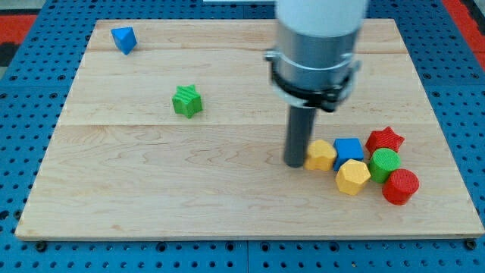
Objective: Push the green star into a group of blocks
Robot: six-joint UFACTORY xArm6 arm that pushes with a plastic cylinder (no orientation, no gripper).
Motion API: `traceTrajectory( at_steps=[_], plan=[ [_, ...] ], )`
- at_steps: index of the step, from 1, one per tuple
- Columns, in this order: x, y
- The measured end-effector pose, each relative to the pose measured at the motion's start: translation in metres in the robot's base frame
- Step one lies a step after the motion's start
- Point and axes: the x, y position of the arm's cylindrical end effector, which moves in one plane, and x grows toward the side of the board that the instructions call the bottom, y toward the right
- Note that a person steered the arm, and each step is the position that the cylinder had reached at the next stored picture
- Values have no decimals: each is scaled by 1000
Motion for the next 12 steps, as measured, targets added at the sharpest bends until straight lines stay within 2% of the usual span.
traceTrajectory(
  at_steps=[1, 3, 4, 6, 7, 9, 10, 12],
  plan=[
    [10, -27],
    [4, -171],
    [-3, -265],
    [-60, -389],
    [-94, -345],
    [-118, -174],
    [-109, -82],
    [-138, -83]
  ],
)
